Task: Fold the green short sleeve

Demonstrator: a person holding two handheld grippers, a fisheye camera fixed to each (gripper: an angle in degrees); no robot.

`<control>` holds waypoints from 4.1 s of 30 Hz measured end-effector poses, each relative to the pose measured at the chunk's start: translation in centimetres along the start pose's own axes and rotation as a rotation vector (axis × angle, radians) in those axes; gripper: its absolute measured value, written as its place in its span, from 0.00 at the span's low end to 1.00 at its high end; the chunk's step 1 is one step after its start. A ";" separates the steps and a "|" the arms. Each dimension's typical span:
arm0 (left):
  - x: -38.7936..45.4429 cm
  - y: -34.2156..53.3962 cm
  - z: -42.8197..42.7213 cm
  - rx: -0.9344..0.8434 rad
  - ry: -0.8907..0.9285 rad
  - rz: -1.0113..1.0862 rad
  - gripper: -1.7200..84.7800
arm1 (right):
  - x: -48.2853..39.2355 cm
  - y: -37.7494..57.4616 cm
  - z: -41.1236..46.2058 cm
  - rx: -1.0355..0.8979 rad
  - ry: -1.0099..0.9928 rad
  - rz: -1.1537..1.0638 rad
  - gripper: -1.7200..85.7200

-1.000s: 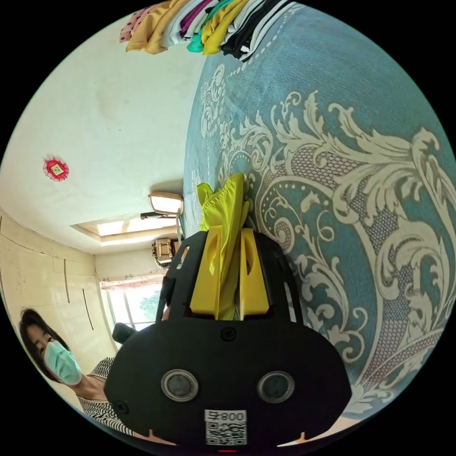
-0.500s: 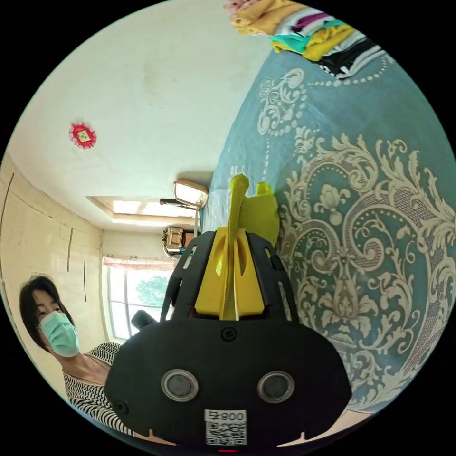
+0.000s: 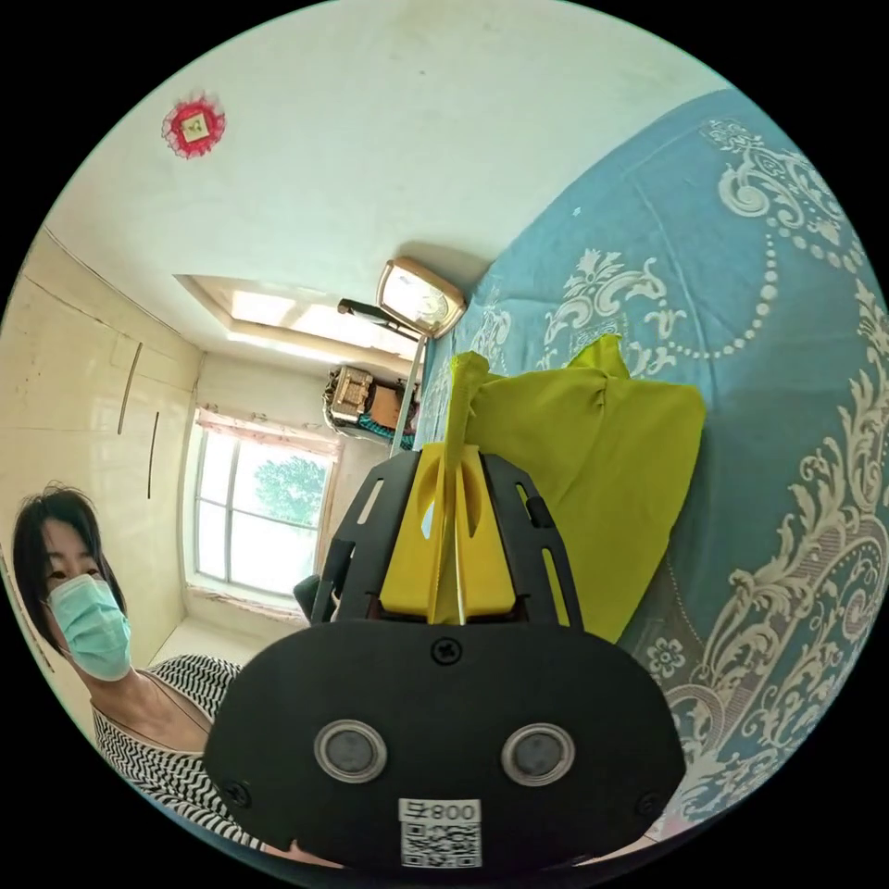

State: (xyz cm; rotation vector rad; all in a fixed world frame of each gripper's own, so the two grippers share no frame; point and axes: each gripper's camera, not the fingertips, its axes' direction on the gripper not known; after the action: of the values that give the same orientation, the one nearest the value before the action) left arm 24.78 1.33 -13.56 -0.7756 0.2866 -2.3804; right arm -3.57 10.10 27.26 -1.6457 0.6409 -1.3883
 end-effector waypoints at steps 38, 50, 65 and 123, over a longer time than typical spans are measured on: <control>-37.6 36.0 -6.8 0.218 0.085 -0.579 0.03 | -25.4 -28.9 17.9 -0.288 0.206 -0.166 0.06; -32.4 33.4 -7.9 0.144 -0.169 -0.333 0.03 | -28.6 -32.0 18.0 -0.445 0.267 -0.170 0.04; -28.3 31.3 -9.0 0.153 -0.266 -0.326 0.02 | -32.3 -35.9 16.6 -0.530 0.475 -0.191 0.02; 1.3 -1.3 -0.2 -0.376 -0.485 0.301 0.03 | -33.5 -6.8 -43.3 -0.333 0.477 0.004 0.10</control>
State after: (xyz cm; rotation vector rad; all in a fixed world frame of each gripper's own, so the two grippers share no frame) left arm 23.18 1.59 -12.67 -1.3467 0.6049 -1.8084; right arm -54.28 28.66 16.07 -1.5612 1.2023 -1.7617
